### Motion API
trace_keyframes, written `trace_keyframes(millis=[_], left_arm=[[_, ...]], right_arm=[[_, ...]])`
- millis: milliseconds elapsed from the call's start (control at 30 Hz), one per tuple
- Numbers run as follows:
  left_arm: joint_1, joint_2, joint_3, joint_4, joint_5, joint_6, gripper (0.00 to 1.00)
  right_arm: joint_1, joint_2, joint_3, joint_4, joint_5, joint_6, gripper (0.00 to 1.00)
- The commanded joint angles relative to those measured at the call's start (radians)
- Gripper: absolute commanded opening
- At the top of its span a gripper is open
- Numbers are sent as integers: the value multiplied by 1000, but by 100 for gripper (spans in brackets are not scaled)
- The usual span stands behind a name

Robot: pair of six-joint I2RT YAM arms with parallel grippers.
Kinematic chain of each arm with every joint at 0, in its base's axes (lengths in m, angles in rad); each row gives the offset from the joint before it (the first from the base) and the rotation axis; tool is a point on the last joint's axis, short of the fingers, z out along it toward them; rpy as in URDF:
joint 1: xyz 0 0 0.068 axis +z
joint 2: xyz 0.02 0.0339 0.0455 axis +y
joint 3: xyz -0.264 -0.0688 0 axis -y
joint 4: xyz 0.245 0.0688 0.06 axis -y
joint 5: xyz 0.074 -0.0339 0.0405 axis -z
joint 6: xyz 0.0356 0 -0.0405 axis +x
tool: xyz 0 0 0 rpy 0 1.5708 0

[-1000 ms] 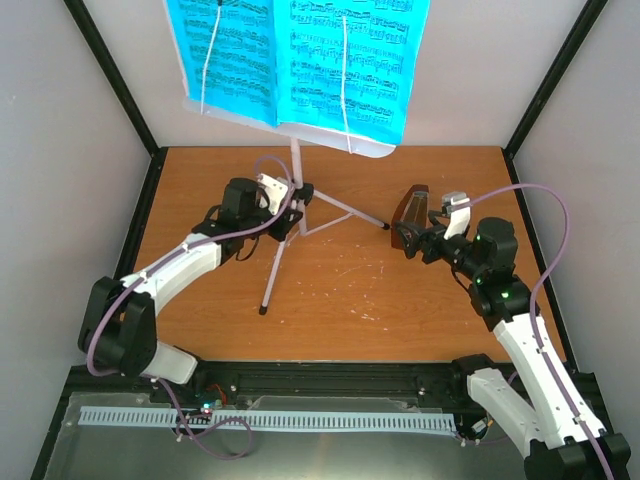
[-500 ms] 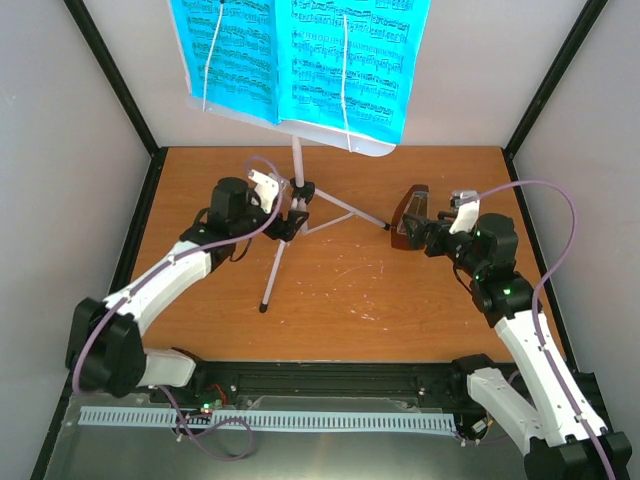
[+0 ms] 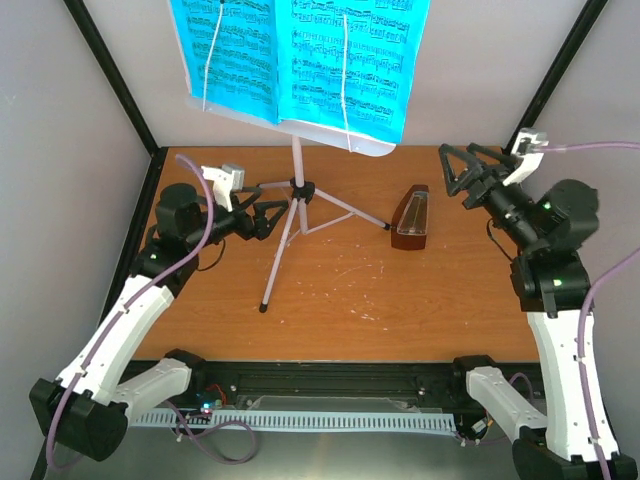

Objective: Pack up the instrument practice props

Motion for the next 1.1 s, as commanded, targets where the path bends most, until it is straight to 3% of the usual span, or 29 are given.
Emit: trace_keyframes(millis=[0, 133, 300, 600, 900, 1067], left_arm=[[4, -48, 93, -71, 136, -130, 99], [5, -59, 136, -49, 233, -180, 99], [4, -60, 160, 15, 306, -225, 100], [4, -57, 186, 14, 342, -240, 99], [4, -51, 181, 19, 349, -248, 99], [4, -54, 164, 47, 358, -266, 100]], right_arm=[[-5, 13, 92, 128, -289, 174, 85], [8, 47, 159, 210, -398, 272, 75], [81, 130, 302, 120, -369, 218, 63], [271, 221, 391, 44, -236, 114, 46], [281, 224, 410, 30, -201, 77, 43], [281, 225, 426, 2, -152, 44, 47]])
